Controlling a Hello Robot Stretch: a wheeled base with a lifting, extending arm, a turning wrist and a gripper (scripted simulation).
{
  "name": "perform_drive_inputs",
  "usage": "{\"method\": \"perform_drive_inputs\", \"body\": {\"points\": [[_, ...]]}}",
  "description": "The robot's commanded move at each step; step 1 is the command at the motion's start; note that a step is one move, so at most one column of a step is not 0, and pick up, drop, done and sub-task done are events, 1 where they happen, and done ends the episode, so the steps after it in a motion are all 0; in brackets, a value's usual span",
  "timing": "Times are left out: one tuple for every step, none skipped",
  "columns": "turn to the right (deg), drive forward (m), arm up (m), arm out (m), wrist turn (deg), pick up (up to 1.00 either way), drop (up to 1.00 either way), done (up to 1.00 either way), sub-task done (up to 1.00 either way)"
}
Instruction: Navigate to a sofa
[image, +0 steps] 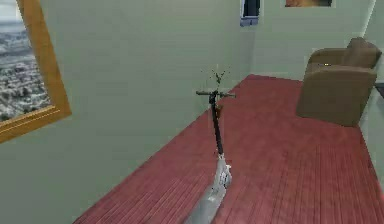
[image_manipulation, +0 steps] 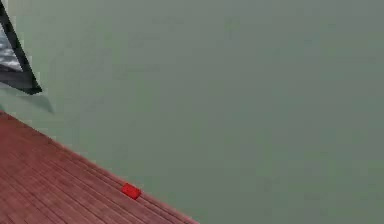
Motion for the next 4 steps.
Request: {"method": "perform_drive_inputs", "body": {"points": [[15.0, 0.00, 0.00, 0.00, 0.0, 0.00, 0.00, 0.00, 0.00], [0.0, 0.05, 0.00, 0.00, 0.0, 0.00, 0.00, 0.00, 0.00], [12.0, 0.00, 0.00, 0.00, 0.0, 0.00, 0.00, 0.00, 0.00], [0.0, 1.00, 0.00, 0.00, 0.0, 0.00, 0.00, 0.00, 0.00]]}}
